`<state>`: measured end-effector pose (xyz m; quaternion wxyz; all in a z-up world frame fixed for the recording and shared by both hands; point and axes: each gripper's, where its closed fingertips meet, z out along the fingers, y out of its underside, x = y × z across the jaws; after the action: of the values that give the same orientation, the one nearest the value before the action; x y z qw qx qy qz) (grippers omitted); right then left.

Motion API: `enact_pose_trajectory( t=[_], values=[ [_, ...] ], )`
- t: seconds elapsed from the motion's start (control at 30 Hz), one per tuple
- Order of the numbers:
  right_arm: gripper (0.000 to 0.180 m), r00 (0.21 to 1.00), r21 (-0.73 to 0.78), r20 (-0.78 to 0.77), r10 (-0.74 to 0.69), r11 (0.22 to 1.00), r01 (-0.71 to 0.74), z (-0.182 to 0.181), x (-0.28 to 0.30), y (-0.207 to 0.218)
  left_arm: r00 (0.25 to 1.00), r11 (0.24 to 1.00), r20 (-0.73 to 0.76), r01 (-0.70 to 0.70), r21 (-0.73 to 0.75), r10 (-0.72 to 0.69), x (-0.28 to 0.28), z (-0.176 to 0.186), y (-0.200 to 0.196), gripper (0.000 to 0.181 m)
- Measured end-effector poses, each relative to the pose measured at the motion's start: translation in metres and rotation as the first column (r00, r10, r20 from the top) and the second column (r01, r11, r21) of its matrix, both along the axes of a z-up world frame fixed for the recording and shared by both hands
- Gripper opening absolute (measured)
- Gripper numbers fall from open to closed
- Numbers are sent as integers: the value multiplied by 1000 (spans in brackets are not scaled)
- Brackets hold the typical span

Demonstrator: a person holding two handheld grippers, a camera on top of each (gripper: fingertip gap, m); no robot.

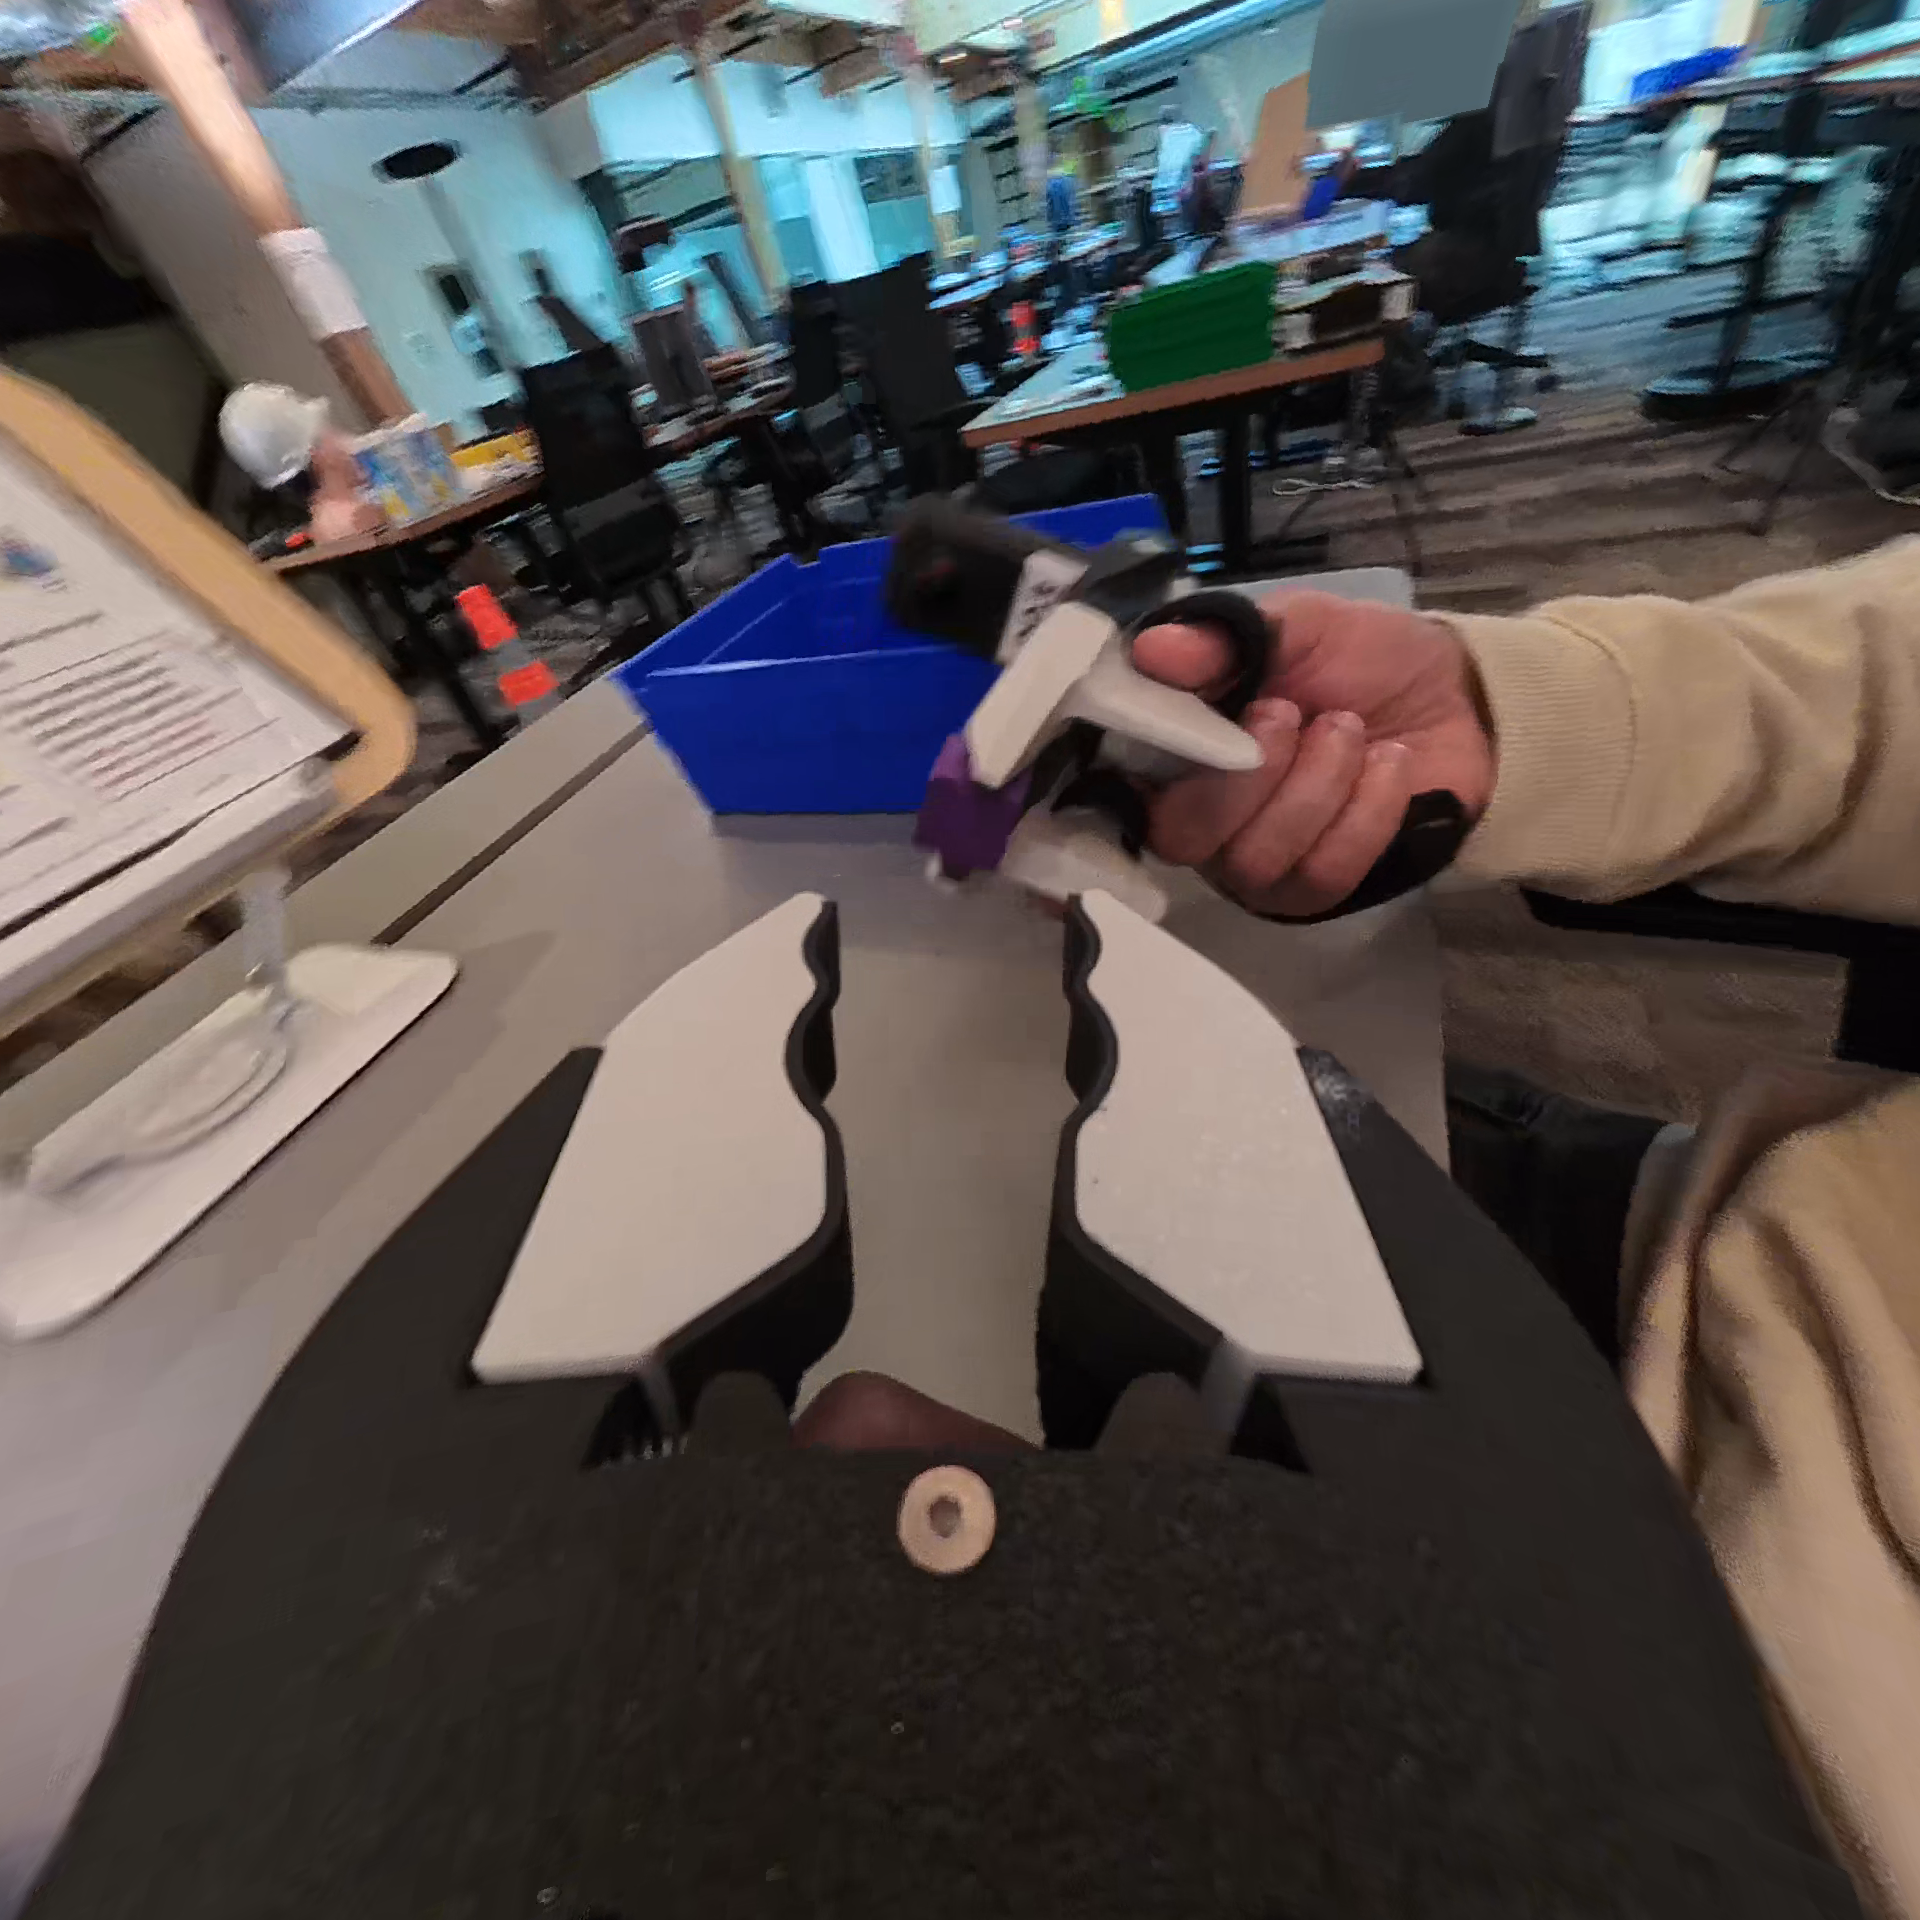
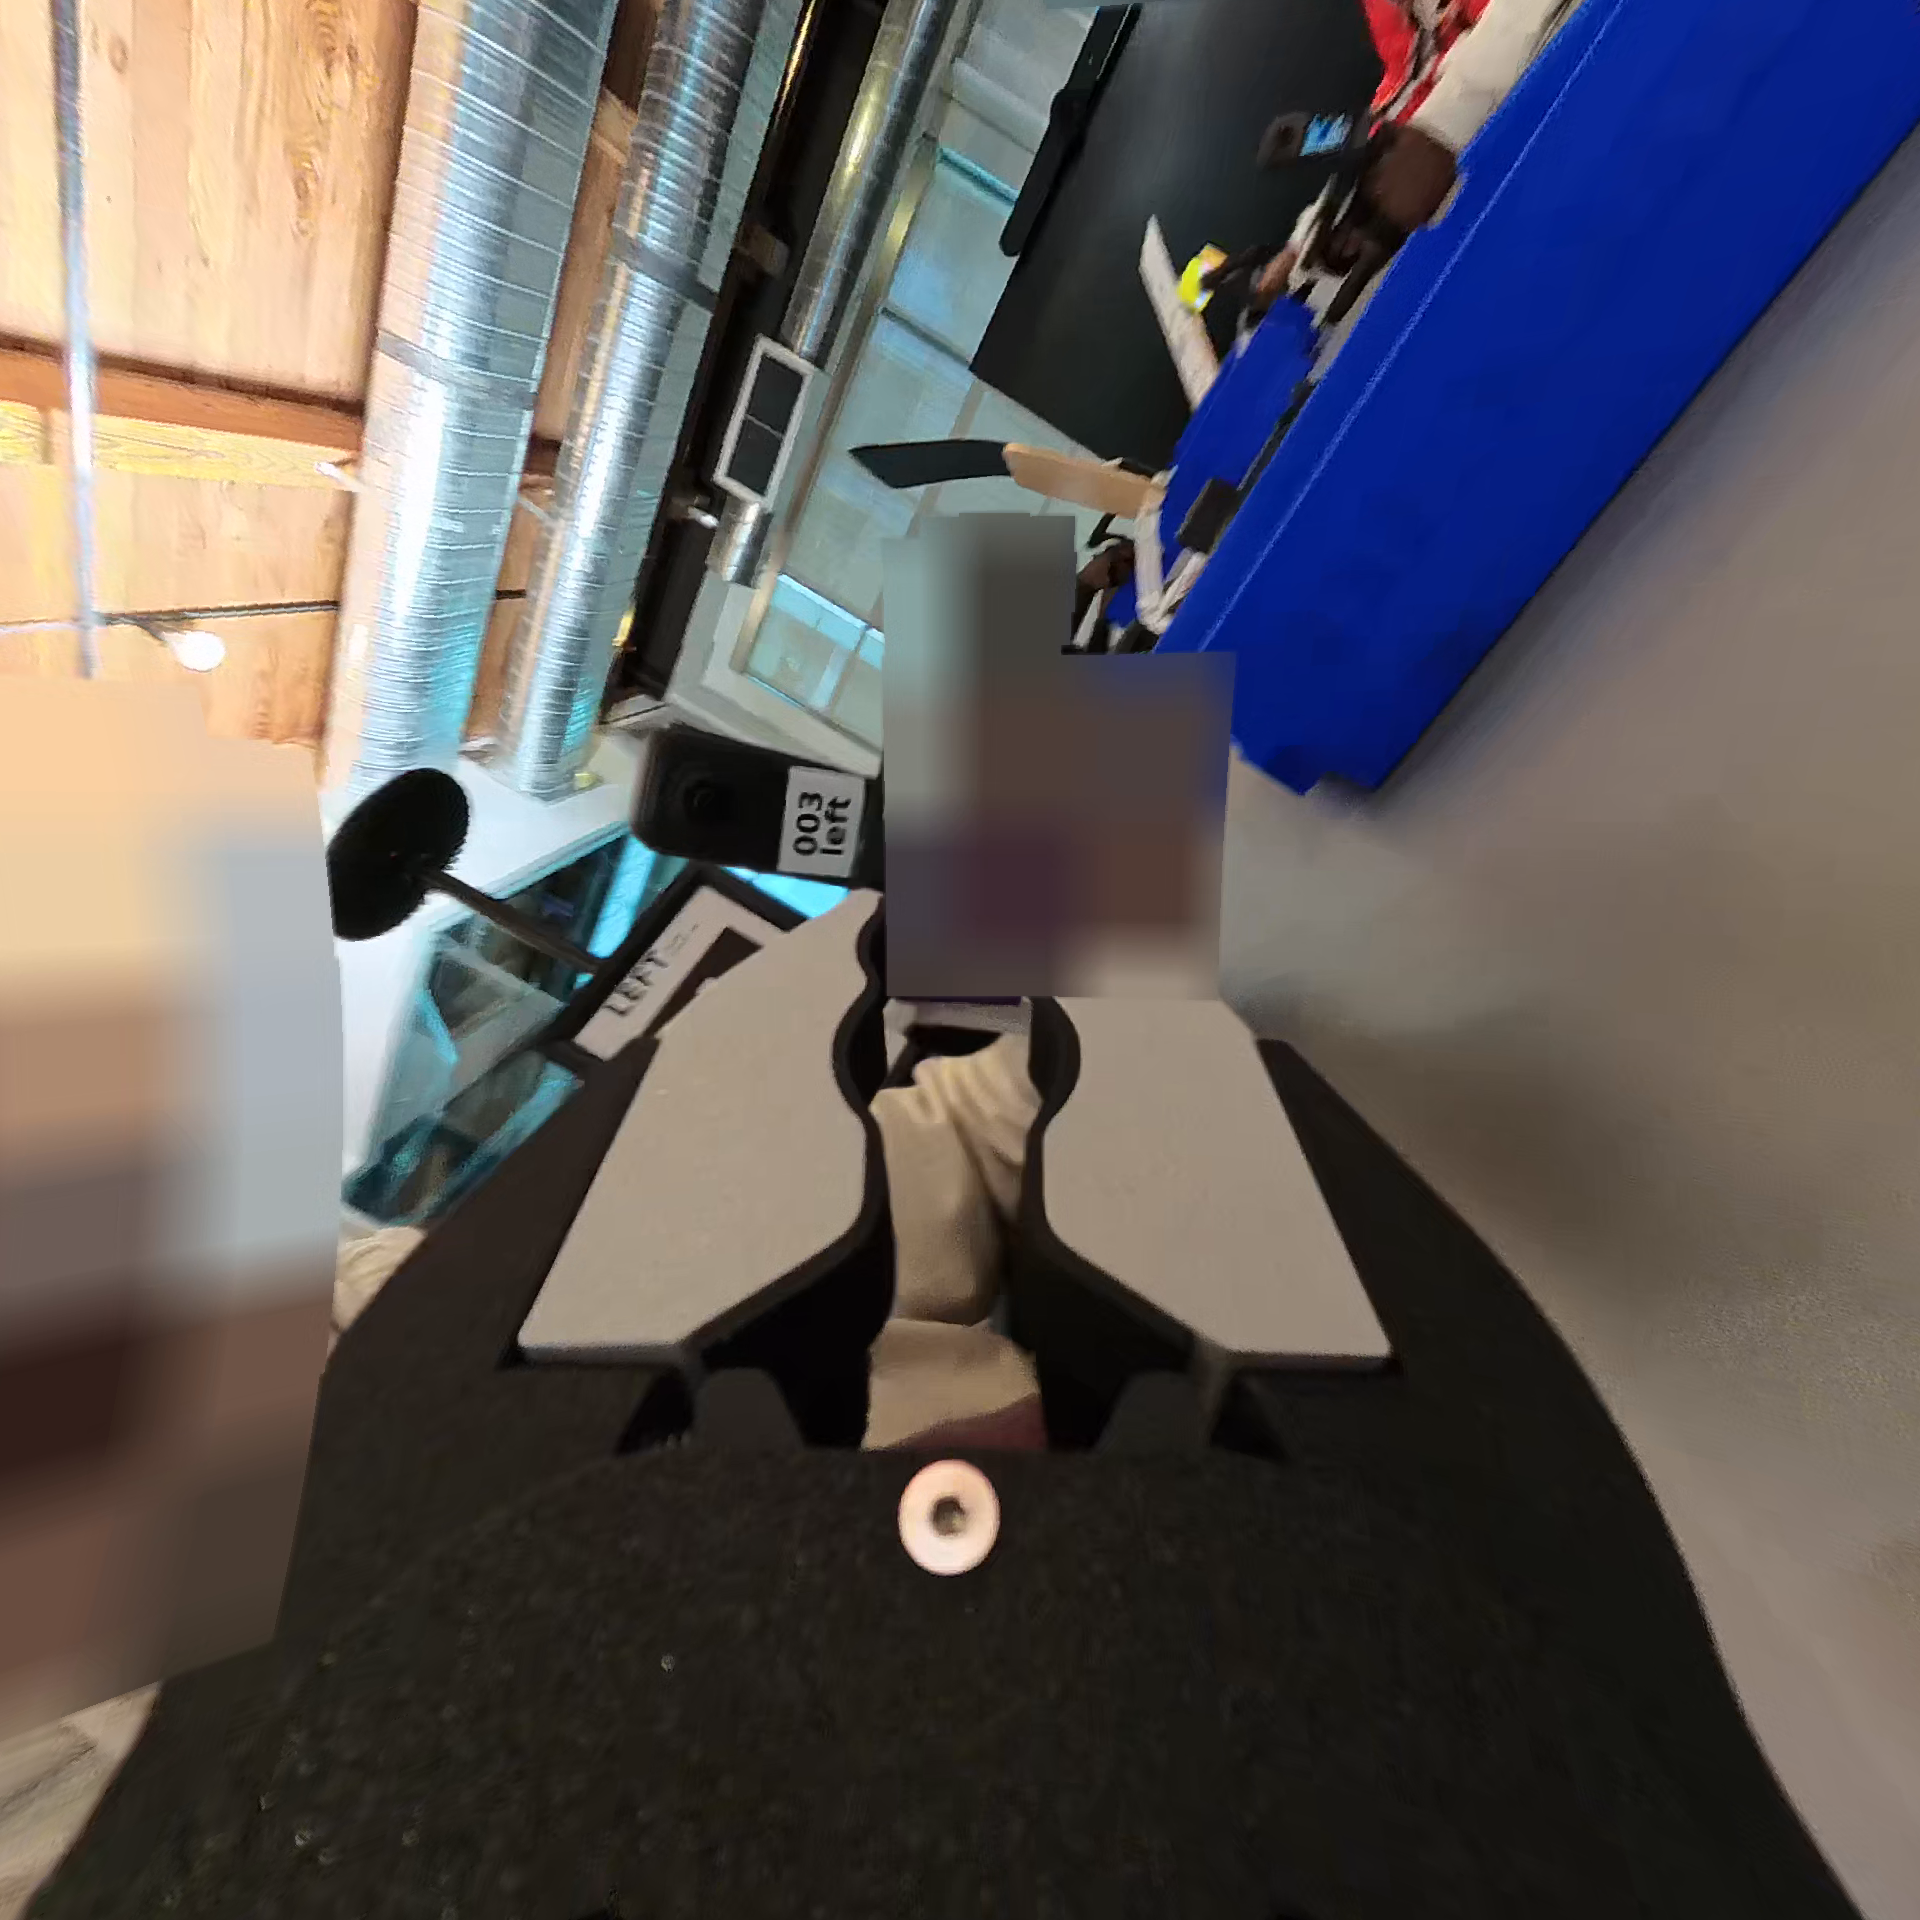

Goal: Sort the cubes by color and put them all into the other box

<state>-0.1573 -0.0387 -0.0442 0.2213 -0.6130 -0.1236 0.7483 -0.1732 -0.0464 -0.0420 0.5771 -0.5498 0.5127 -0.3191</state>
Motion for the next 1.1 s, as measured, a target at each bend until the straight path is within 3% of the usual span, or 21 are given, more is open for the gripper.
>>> enact_pose_trajectory(
  t=[0.07, 0.2, 0.3, 0.4, 0.47, 0.57, 0.67, 0.77, 0.9, 1.1],
  values=[
    [23, 994, 84, 66, -83, 994, 77, -3, 11, 1, 984, 982, 3, -179, -63, 179, -21, -2, 10, 41],
    [23, 929, 299, 219, -300, 927, 229, -13, 38, -3, 845, 832, -82, -534, -152, 528, -71, -40, 23, 37],
    [23, 852, 417, 298, -431, 861, 289, -20, 59, -7, 767, 771, -168, -635, -57, 619, -93, -65, 19, 37],
    [23, 752, 534, 354, -556, 780, 326, -13, 86, -2, 773, 781, -184, -624, -45, 607, -91, -71, 13, 37],
    [23, 593, 630, 403, -697, 681, 372, -1, 129, 21, 782, 787, -176, -615, -55, 599, -86, -70, 12, 37],
    [23, 266, 720, 506, -821, 571, 395, 13, 220, 77, 799, 805, -185, -590, -55, 573, -80, -73, 9, 37],
    [23, -46, 689, 703, -710, 664, 290, -22, 302, 149, 803, 813, -198, -581, -50, 562, -77, -75, 8, 36],
    [24, -108, 480, 876, -471, 823, 302, -77, 340, 204, 817, 824, -193, -563, -68, 543, -73, -74, 5, 36],
    [24, -200, 372, 927, -319, 857, 358, -109, 363, 248, 822, 834, -208, -549, -45, 530, -70, -77, 0, 36],
    [23, -422, 322, 886, -195, 912, 254, -136, 382, 273, 818, 839, -228, -544, -9, 528, -72, -81, -3, 36]
  ],
)
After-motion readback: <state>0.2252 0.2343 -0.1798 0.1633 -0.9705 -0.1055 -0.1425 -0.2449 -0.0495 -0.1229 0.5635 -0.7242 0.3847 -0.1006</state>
